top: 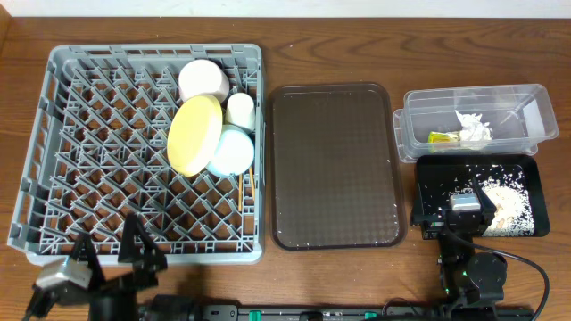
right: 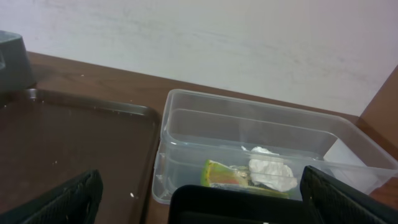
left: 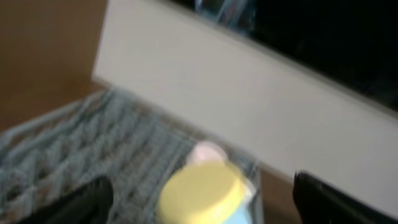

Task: Sort waste into correct bins and load items into the dishwasher rack
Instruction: 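Release the yellow plate and withdraw the left gripper from the rack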

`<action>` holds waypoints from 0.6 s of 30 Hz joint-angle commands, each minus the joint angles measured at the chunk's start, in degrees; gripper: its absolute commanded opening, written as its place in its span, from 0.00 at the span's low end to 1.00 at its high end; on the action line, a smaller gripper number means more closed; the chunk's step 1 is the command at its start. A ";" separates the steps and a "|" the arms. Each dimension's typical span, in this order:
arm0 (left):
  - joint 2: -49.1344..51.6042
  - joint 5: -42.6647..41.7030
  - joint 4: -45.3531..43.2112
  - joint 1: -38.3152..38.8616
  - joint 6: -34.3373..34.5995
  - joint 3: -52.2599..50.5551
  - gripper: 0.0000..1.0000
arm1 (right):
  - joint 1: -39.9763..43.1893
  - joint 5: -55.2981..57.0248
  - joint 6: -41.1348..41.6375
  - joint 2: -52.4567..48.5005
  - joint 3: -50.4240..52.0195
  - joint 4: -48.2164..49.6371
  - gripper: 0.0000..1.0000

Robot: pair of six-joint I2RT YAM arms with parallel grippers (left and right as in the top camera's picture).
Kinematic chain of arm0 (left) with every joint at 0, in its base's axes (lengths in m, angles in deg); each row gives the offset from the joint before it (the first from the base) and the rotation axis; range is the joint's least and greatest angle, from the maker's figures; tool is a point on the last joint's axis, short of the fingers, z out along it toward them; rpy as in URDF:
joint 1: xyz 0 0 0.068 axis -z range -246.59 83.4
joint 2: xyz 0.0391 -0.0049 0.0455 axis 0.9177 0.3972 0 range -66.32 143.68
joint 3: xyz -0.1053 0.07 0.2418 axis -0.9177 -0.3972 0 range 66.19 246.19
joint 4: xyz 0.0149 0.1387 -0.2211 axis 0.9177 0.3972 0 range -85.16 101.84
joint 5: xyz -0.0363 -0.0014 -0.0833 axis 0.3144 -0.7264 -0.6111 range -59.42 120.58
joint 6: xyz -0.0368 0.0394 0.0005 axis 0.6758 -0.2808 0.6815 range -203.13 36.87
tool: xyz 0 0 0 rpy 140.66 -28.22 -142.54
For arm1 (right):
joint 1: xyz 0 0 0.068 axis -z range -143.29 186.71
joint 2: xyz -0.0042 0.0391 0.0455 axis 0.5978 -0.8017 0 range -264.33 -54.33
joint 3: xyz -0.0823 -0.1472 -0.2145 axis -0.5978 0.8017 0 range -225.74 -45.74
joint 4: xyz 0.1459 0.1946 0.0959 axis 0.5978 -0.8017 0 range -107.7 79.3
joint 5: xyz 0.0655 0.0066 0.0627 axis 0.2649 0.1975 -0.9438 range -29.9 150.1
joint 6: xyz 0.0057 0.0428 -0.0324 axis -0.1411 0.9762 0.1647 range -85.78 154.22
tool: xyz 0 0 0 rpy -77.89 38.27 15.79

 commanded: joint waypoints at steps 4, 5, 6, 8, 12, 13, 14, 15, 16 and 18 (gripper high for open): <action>-0.13 -8.70 -23.74 -0.35 -0.42 -13.00 0.93 | -0.35 0.57 1.05 0.35 0.09 -0.20 0.99; -0.13 -9.40 -27.04 -0.35 -0.42 -14.88 0.93 | -0.35 0.57 1.05 0.35 0.09 -0.20 0.99; -0.13 -10.08 -29.99 -0.35 -0.42 -16.68 0.93 | -0.37 0.57 1.05 0.35 0.09 -0.20 0.99; -0.13 -10.47 -35.52 -0.35 -0.42 -20.85 0.93 | -0.37 0.57 1.05 0.35 0.09 -0.20 0.99; -0.13 -10.47 -39.60 -0.35 -0.44 -26.95 0.93 | -0.37 0.57 1.05 0.35 0.09 -0.20 0.99; -0.13 -10.27 -40.04 -0.35 -0.42 -28.15 0.93 | -0.37 0.57 1.05 0.35 0.09 -0.20 0.99; -0.13 -10.23 -40.74 -0.35 -0.44 -29.51 0.93 | -0.35 0.57 1.05 0.35 0.09 -0.20 0.99; -0.13 -10.05 -41.48 -0.35 -0.44 -30.62 0.93 | -0.37 0.57 1.05 0.35 0.09 -0.20 0.99; -0.13 -10.03 -42.58 -0.35 -0.44 -32.15 0.93 | -0.37 0.57 1.05 0.35 0.09 -0.20 0.99; -0.13 -9.84 -44.26 -0.35 -0.44 -34.42 0.93 | -0.37 0.57 1.05 0.35 0.09 -0.20 0.99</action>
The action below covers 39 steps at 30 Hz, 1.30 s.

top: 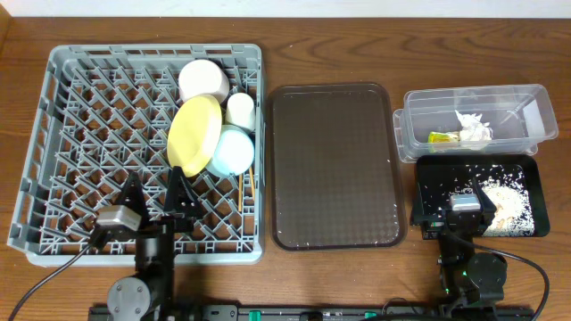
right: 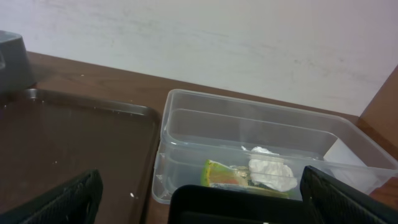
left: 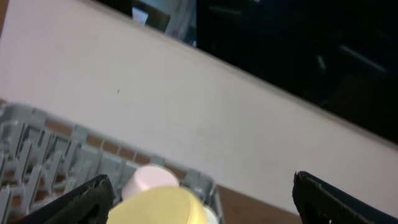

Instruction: Sort waste into correct bins and load items into the dishwasher rack

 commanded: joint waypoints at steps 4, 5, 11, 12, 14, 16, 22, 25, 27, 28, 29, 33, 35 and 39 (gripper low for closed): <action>-0.22 0.22 -2.75 -0.35 -0.39 -6.45 0.93 | -0.37 0.57 1.05 0.35 0.09 -0.17 0.99; -0.22 0.83 -2.73 -0.35 -0.39 -7.26 0.93 | -0.37 0.57 1.05 0.35 0.09 -0.17 0.99; -0.22 4.42 1.20 -0.35 -3.96 -9.53 0.93 | -0.37 0.57 1.05 0.35 0.09 -0.17 0.99; -0.22 4.39 2.51 -0.35 -6.01 -9.53 0.93 | -0.37 0.57 1.05 0.35 0.09 -0.17 0.99; -0.22 4.39 4.96 -0.35 -10.40 -9.53 0.93 | -0.37 0.57 1.05 0.35 0.09 -0.17 0.99; -0.22 4.37 7.93 -0.35 -15.45 -9.53 0.93 | -0.37 0.57 1.05 0.35 0.09 -0.17 0.99; -0.24 1.18 11.21 -0.37 -28.50 -9.53 0.93 | -0.37 0.57 1.05 0.35 0.09 -0.17 0.99; -0.24 -0.31 11.28 -0.76 -29.59 -9.53 0.93 | -0.37 0.57 1.05 0.35 0.09 -0.17 0.99; -0.24 -2.38 11.30 -1.62 -29.59 -9.53 0.93 | -0.37 0.57 1.05 0.35 0.09 -0.17 0.99; -0.24 -3.37 11.30 -2.10 -29.57 -9.53 0.93 | -0.37 0.57 1.05 0.35 0.09 -0.17 0.99; -0.24 -4.07 11.30 -2.56 -29.55 -9.53 0.93 | -0.37 0.57 1.05 0.35 0.09 -0.17 0.99; -0.24 -4.00 11.32 -3.02 -29.33 -9.53 0.93 | -0.37 0.57 1.05 0.35 0.09 -0.17 0.99; -0.24 -4.02 11.30 -3.02 -29.31 -9.53 0.93 | -0.35 0.57 1.05 0.35 0.09 -0.17 0.99; -0.24 -4.02 7.78 -3.02 -29.29 -9.53 0.93 | -0.37 0.57 1.05 0.35 0.09 -0.17 0.99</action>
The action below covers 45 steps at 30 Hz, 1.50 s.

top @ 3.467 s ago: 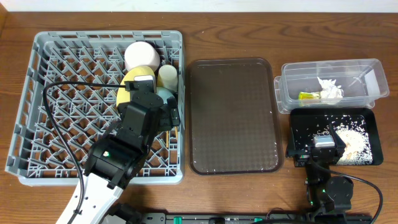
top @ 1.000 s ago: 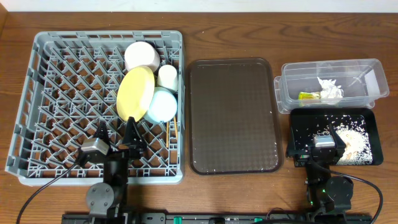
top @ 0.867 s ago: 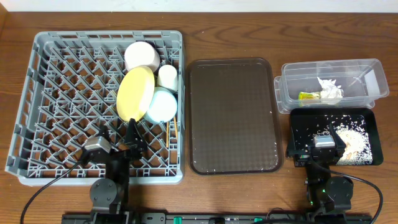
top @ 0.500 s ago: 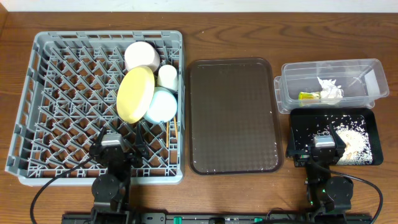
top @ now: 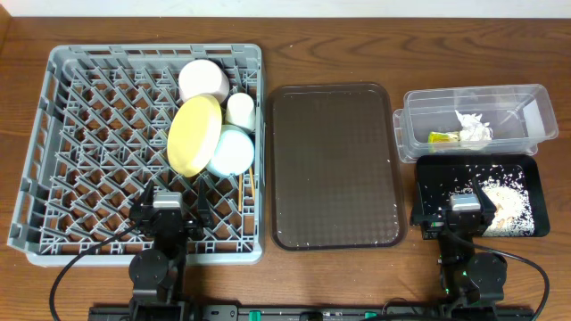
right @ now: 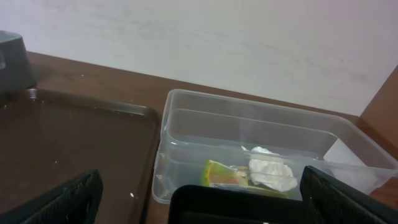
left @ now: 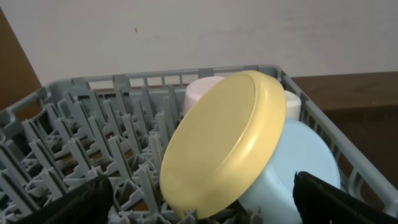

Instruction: Sort waste into correct bins and load items into the dishwasher rack

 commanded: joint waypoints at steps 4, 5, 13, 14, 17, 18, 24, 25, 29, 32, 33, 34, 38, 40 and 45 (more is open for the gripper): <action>-0.28 -0.81 -10.19 -0.35 -0.94 -0.98 0.93 | -0.37 0.57 1.05 0.35 0.09 -0.17 0.99; -0.28 -0.81 -12.35 -0.35 -0.92 -0.98 0.93 | -0.37 0.57 1.05 0.35 0.09 -0.17 0.99; -0.28 -0.81 -16.98 -0.35 -0.07 -0.98 0.93 | -0.37 0.57 1.05 0.35 0.09 -0.17 0.99; -0.28 -0.81 -15.69 -0.35 -0.04 -0.98 0.93 | -0.37 0.57 1.05 0.35 0.09 -0.17 0.99; -0.28 -0.79 -10.93 -0.35 -0.04 -0.98 0.93 | -0.37 0.57 1.05 0.35 0.09 -0.17 0.99; -0.28 -0.79 -9.55 -0.35 -0.02 -0.98 0.93 | -0.37 0.57 1.05 0.35 0.09 -0.17 0.99; -0.28 -0.55 -0.35 -0.35 0.57 -0.98 0.93 | -0.37 0.57 1.05 0.35 0.09 -0.17 0.99; -0.28 -0.55 1.01 -0.35 0.57 -0.98 0.93 | -0.37 0.57 1.05 0.35 0.09 -0.17 0.99; -0.28 0.09 3.15 -0.35 0.85 -0.98 0.93 | -0.35 0.57 1.05 0.35 0.09 -0.17 0.99; -0.28 3.41 3.04 -0.35 4.57 -0.98 0.93 | -0.37 0.57 1.05 0.35 0.09 -0.17 0.99; -0.28 4.33 2.86 -0.35 5.88 -0.98 0.93 | -0.37 0.57 1.05 0.35 0.09 -0.17 0.99; -0.28 4.76 2.86 -0.35 7.04 -0.98 0.93 | -0.37 0.57 1.05 0.35 0.09 -0.17 0.99; -0.28 4.81 2.60 -0.35 8.72 -0.98 0.93 | -0.37 0.57 1.05 0.35 0.09 -0.17 0.99; -0.28 4.79 1.22 -0.35 8.96 -0.98 0.93 | -0.35 0.57 1.05 0.35 0.09 -0.17 0.99; -0.28 4.81 -2.67 -0.35 8.94 -0.98 0.93 | -0.37 0.57 1.05 0.35 0.09 -0.17 0.99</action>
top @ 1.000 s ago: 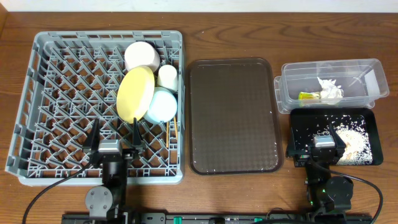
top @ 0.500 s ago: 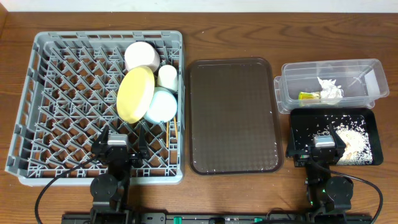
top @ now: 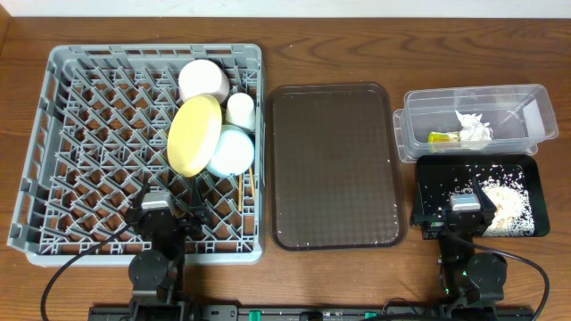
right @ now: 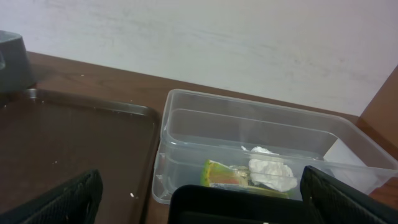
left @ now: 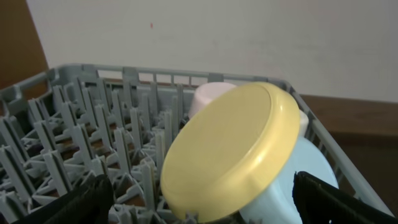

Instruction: Sort waste into correct bins and load items into the dishwasher rack

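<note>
The grey dishwasher rack (top: 62,134) holds a yellow plate (top: 194,134) on edge, a pale pink bowl (top: 205,80), a small cream cup (top: 239,109) and a light blue bowl (top: 234,152). My left gripper (top: 168,198) sits low over the rack's front rows, open and holding nothing. In the left wrist view the yellow plate (left: 233,149) fills the space ahead of the left gripper (left: 199,208). My right gripper (top: 457,203) rests open at the front left of the black bin (top: 526,169). The right gripper (right: 199,205) faces the clear bin (right: 273,134).
The brown tray (top: 332,165) lies bare between rack and bins. The clear bin (top: 513,98) holds a crumpled tissue (top: 473,127) and a green-yellow wrapper (top: 441,137). White food scraps (top: 504,203) lie in the black bin. A thin brown stick (top: 252,183) stands by the rack's right wall.
My left gripper has shifted slightly to the left over the rack's front rows, still open and facing the yellow plate. The right arm and all the items are where they were.
At first my left arm was tilted off the rack's front left corner, its camera blurred. Then it stood over the rack's front, looking high at the wall. Later it faced the dishes, and it is still there now. My right gripper stayed open by the black bin throughout.
</note>
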`<action>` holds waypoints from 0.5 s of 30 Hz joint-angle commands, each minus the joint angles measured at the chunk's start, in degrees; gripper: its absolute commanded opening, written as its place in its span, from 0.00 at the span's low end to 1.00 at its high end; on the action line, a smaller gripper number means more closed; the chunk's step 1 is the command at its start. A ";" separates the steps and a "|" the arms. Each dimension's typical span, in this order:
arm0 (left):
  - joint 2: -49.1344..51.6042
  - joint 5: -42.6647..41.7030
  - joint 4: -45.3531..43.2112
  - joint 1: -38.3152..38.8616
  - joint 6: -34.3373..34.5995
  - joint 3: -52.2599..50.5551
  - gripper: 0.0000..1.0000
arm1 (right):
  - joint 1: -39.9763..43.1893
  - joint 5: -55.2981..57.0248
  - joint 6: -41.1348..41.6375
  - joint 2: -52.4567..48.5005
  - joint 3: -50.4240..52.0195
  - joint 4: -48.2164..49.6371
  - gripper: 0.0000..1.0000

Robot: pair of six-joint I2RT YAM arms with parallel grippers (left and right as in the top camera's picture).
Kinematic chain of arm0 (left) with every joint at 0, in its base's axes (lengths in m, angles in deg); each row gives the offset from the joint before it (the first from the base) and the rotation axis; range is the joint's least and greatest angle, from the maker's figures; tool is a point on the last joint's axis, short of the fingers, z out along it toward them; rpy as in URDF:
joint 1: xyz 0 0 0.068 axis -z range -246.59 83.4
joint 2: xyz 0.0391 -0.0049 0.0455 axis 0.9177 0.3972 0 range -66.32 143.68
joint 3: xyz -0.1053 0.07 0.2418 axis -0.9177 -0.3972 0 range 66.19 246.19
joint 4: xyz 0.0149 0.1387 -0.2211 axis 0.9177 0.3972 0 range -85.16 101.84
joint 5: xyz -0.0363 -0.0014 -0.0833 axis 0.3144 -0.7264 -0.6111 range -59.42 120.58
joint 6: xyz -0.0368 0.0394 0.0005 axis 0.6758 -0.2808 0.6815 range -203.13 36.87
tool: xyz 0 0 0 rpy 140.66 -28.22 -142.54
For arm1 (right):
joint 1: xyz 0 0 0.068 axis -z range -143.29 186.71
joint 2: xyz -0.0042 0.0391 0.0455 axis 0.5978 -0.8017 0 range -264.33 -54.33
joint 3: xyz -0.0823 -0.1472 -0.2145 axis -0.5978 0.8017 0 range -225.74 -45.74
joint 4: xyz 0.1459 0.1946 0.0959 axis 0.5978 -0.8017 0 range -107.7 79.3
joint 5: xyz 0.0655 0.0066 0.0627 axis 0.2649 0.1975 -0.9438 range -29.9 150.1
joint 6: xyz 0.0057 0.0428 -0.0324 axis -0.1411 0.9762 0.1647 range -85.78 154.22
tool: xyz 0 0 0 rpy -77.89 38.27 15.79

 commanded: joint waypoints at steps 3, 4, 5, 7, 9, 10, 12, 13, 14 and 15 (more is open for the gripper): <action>-0.39 1.40 -0.96 -0.35 1.03 -0.72 0.93 | -0.37 0.57 1.05 0.35 0.09 -0.20 0.99; -0.42 1.40 -0.92 -0.35 1.03 -0.72 0.93 | -0.37 0.57 1.05 0.35 0.09 -0.20 0.99; -0.42 1.40 -0.90 -0.35 1.03 -0.72 0.93 | -0.35 0.57 1.05 0.35 0.09 -0.20 0.99; -0.42 1.40 -0.90 -0.35 1.03 -0.72 0.93 | -0.37 0.57 1.05 0.35 0.09 -0.20 0.99; -0.42 1.38 -0.83 -0.31 1.05 -0.72 0.93 | -0.37 0.57 1.05 0.35 0.09 -0.20 0.99; -0.42 1.36 -0.72 -0.24 1.05 -0.72 0.93 | -0.37 0.57 1.05 0.35 0.09 -0.20 0.99; -0.42 0.98 0.20 -0.13 1.03 -0.72 0.93 | -0.37 0.57 1.05 0.35 0.09 -0.20 0.99; -0.42 0.81 1.25 -0.13 1.03 -0.72 0.93 | -0.37 0.57 1.05 0.35 0.09 -0.20 0.99; -0.42 0.57 2.14 -0.13 1.01 -0.72 0.93 | -0.37 0.57 1.05 0.35 0.09 -0.20 0.99; -0.42 0.52 3.06 -0.13 1.01 -0.72 0.93 | -0.37 0.57 1.05 0.35 0.09 -0.20 0.99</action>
